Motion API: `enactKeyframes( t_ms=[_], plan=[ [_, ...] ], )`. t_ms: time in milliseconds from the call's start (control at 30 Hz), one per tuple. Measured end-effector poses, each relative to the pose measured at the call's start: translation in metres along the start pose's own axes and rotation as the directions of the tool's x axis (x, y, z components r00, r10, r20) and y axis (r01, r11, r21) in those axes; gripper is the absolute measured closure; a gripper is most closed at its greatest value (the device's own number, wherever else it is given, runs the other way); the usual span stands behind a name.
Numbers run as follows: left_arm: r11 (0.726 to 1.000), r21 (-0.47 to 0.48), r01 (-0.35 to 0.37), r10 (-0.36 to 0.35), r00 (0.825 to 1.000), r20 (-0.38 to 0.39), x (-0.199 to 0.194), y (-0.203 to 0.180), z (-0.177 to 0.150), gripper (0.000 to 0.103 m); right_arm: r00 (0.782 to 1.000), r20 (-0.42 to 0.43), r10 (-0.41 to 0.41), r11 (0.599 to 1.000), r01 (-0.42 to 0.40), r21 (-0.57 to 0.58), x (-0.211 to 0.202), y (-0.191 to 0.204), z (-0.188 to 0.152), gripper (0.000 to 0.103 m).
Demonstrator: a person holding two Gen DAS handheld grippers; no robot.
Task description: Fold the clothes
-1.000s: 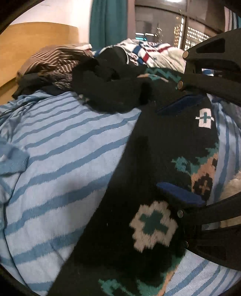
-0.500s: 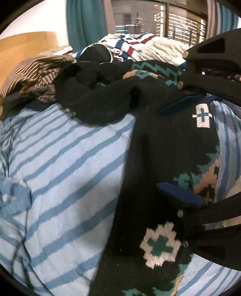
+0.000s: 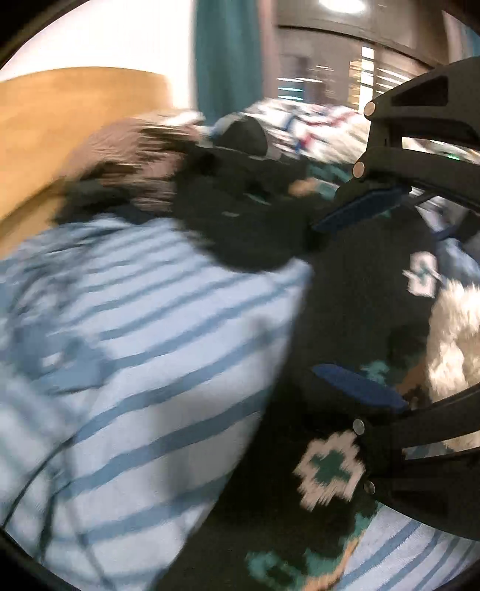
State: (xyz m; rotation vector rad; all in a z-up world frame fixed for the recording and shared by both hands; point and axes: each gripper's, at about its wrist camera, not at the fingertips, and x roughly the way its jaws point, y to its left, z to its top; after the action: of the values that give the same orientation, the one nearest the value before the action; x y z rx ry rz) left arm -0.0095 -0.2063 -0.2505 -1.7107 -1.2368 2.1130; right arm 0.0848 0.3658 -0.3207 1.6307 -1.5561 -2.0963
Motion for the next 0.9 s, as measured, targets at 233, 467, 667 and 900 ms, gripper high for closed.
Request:
enactKeyframes(
  t_ms=[233, 467, 667, 900],
  plan=[
    [0.972, -0.22, 0.083, -0.018, 0.958, 0.285, -0.064, -0.001, 0.007, 0.028, 0.915, 0.352, 0.197, 0.95, -0.266, 0.161, -0.068, 0.036, 0.015, 0.015],
    [0.955, -0.276, 0.113, -0.015, 0.942, 0.335, -0.085, -0.017, 0.01, 0.028, 0.96, 0.278, 0.025, 0.999, -0.03, 0.016, -0.078, 0.116, 0.047, 0.013],
    [0.983, -0.18, -0.025, 0.056, 0.984, 0.169, -0.051, -0.018, -0.019, 0.028, 0.933, 0.122, -0.338, 0.887, 0.359, -0.291, -0.034, 0.163, 0.041, 0.032],
    [0.966, -0.251, 0.053, -0.005, 0.982, 0.187, -0.067, -0.028, -0.065, 0.029, 0.981, 0.111, -0.157, 0.912, 0.187, -0.365, -0.091, 0.174, 0.029, 0.071]
  ],
)
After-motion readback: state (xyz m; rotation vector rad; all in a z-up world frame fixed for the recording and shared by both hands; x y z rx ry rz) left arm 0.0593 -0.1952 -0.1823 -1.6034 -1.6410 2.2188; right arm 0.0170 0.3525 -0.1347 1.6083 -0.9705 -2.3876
